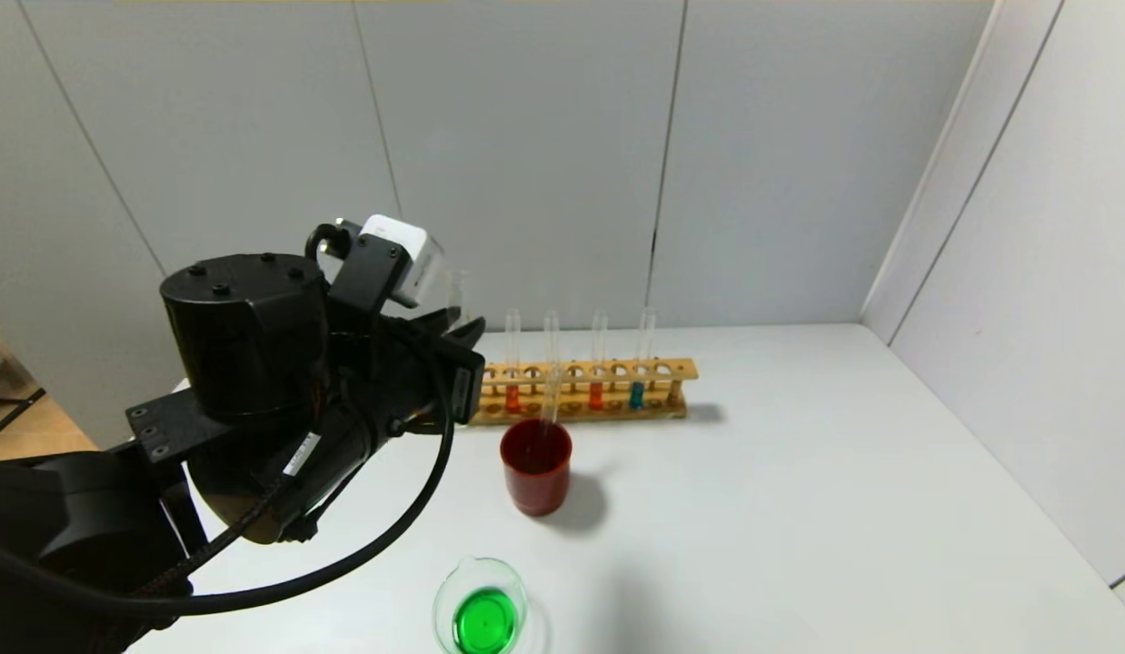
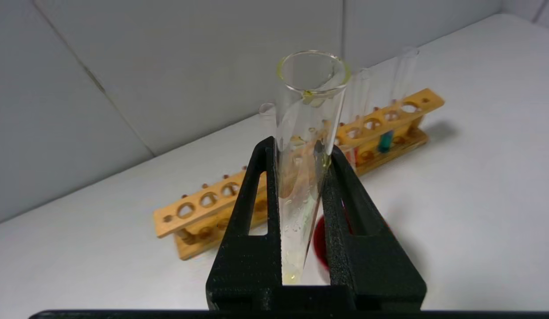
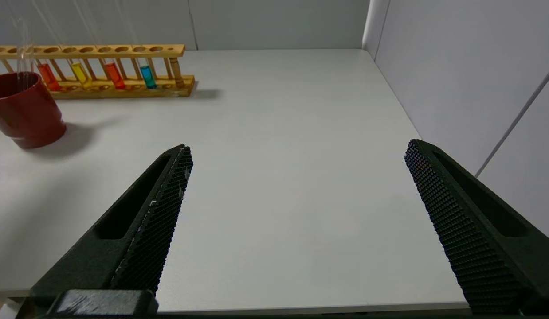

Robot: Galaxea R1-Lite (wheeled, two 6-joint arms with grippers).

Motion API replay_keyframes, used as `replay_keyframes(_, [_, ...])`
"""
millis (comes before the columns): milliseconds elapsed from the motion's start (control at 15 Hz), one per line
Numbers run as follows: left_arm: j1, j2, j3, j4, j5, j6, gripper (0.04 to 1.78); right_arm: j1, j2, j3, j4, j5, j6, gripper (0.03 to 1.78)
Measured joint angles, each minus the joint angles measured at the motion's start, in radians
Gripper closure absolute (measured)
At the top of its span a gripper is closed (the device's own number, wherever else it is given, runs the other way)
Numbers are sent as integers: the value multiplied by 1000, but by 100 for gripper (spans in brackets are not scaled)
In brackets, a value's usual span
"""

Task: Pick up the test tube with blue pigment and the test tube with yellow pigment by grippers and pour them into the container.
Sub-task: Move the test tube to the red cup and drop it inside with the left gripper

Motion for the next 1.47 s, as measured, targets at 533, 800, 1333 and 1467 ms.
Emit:
replay_keyframes(533, [-3, 117, -56, -12, -105, -110, 149, 0, 0, 0, 0, 0, 0, 6])
replay_keyframes(800, [-5, 221, -119, -22, -107, -117, 149, 0, 0, 0, 0, 0, 0, 6])
replay_keyframes(1333, [22, 379, -136, -121, -111, -119, 149, 0, 0, 0, 0, 0, 0, 6])
replay_keyframes(1467, [29, 391, -133, -122, -111, -124, 149, 0, 0, 0, 0, 0, 0, 6])
